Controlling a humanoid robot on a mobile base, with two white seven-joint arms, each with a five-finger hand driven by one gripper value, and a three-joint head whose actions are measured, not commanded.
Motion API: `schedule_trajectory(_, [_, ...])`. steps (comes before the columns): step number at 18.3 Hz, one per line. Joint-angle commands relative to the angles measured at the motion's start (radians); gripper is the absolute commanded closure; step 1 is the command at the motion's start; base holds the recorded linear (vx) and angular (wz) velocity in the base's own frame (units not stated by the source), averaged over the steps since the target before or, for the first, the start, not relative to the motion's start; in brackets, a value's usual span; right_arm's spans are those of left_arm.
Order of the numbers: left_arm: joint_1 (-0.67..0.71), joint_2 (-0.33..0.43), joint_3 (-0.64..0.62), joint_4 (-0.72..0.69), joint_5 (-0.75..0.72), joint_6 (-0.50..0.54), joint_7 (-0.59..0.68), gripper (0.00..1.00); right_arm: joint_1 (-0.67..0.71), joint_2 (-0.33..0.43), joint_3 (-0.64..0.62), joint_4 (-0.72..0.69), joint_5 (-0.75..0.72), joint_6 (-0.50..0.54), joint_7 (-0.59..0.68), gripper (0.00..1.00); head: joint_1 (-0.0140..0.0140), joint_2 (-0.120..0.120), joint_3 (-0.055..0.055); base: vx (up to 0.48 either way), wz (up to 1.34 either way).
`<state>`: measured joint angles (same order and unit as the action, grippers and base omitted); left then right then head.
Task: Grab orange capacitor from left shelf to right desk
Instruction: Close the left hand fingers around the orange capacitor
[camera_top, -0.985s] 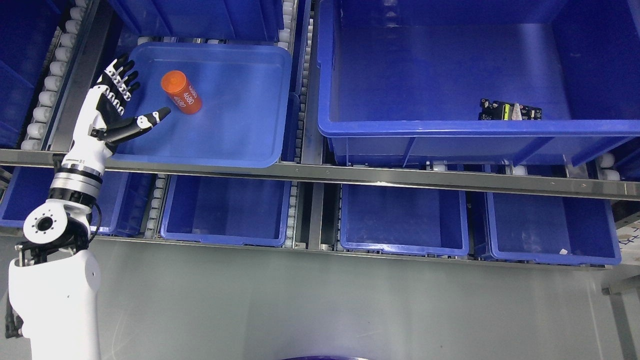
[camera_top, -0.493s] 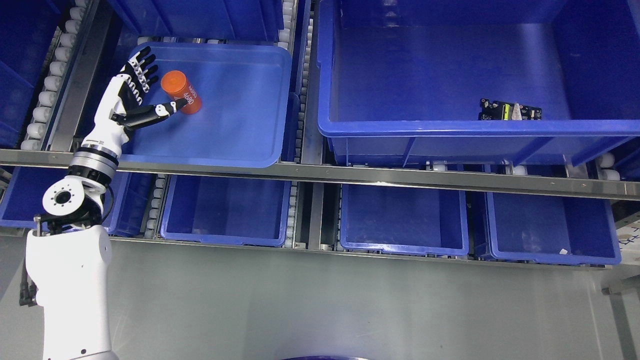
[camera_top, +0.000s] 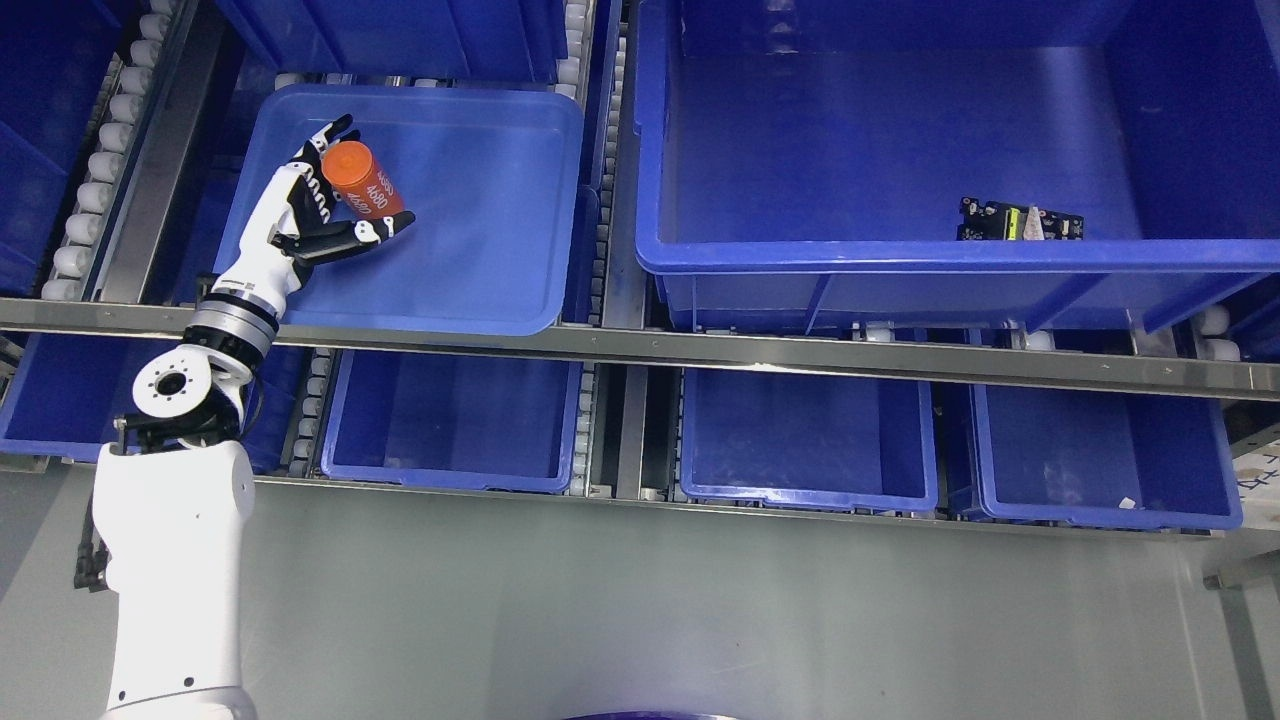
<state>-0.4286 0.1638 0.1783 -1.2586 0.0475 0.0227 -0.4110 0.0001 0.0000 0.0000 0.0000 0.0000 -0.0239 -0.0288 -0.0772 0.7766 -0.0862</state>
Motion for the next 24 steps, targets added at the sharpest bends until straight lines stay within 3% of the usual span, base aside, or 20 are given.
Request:
schedule_trajectory(1, [-0.012,-0.015,-0.029,0.074,-0.001,-0.03,0.0,0.2,0.02,-0.017,-0.012,-0.017,0.003,-0.001,0.0,0.0,0.0,0.0,0.0,0.0,0.0])
schedule_trajectory(3, [-0.015,-0.013,-0.025,0.093,-0.001,-0.062,0.001,0.3,0.02,-0.017,-0.012,-0.017,0.003,0.001,0.0,0.0,0.0,0.0,0.0,0.0,0.0])
schedule_trajectory(13, [-0.052,-0.013,0.03,0.131,-0.001,-0.099,0.001,0.61,0.02,-0.017,-0.012,-0.017,0.003,0.001,0.0,0.0,0.0,0.0,0.0,0.0,0.0])
schedule_trajectory(16, [-0.042,-0.018,0.044,0.14,-0.001,-0.17,0.0,0.83,0.02,-0.017,-0.012,-0.017,0.003,-0.001,0.0,0.0,0.0,0.0,0.0,0.0,0.0])
schedule_trajectory(19, [-0.039,-0.035,0.07,0.148,0.0,-0.22,-0.002,0.98,0.02,-0.017,-0.012,-0.017,0.003,-0.001,0.0,0.0,0.0,0.0,0.0,0.0,0.0])
schedule_trajectory(24, [-0.024,-0.059,0.078,0.165,-0.001,-0.237,-0.002,1.0,0.02,-0.017,-0.012,-0.017,0.003,0.001,0.0,0.0,0.0,0.0,0.0,0.0,0.0])
